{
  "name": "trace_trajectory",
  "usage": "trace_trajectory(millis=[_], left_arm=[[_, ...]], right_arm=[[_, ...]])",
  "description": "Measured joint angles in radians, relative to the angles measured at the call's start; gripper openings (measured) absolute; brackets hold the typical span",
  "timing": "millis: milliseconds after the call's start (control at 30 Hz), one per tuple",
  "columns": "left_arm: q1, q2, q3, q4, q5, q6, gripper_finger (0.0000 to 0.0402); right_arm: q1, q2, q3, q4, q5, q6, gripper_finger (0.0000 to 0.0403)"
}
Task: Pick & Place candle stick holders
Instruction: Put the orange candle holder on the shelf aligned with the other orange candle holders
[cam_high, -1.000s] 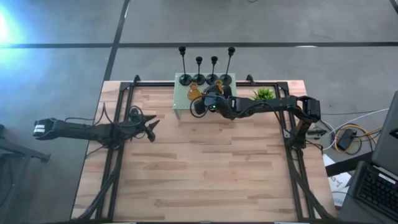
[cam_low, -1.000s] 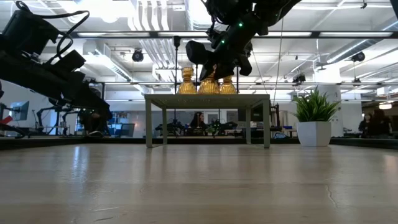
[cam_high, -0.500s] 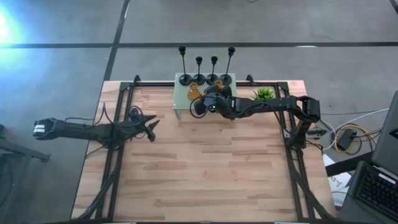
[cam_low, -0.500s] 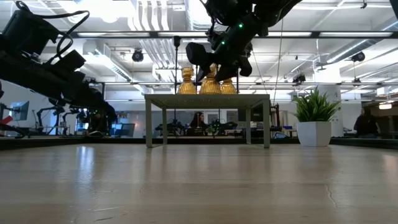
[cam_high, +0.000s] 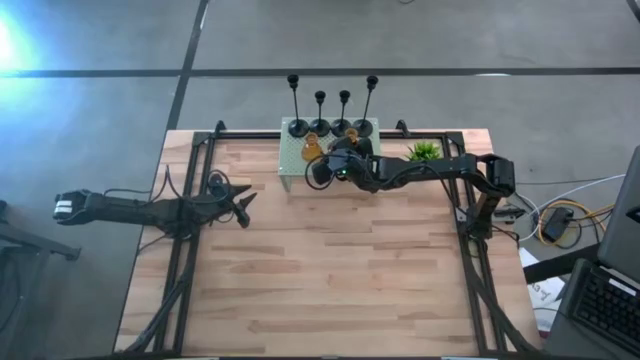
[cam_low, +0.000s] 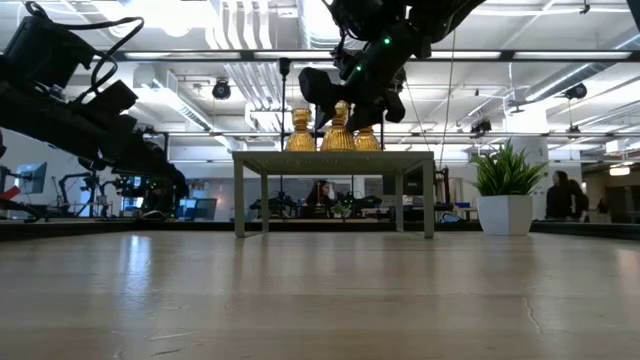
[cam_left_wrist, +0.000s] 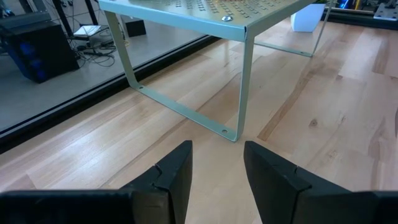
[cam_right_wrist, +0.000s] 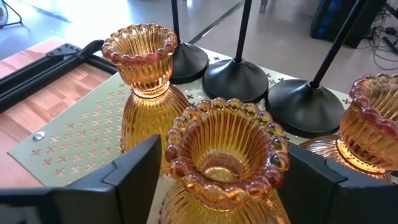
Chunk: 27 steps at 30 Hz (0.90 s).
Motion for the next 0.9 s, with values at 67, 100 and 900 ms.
trace_trajectory(millis=[67,100,900], left_arm=[[0.000,0.000,0.000,0.000,0.000,0.000,0.0149],[0.000,0.000,0.000,0.000,0.000,0.000,0.0149],[0.000,0.000,0.000,0.000,0.000,0.000,0.0149]], right_arm=[[0.000,0.000,0.000,0.002,0.000,0.000,0.0277],[0.000,0.000,0.000,0.002,0.000,0.000,0.0280],[0.013,-0.013,0.000,0.000,-0.007,0.008,0.0352]])
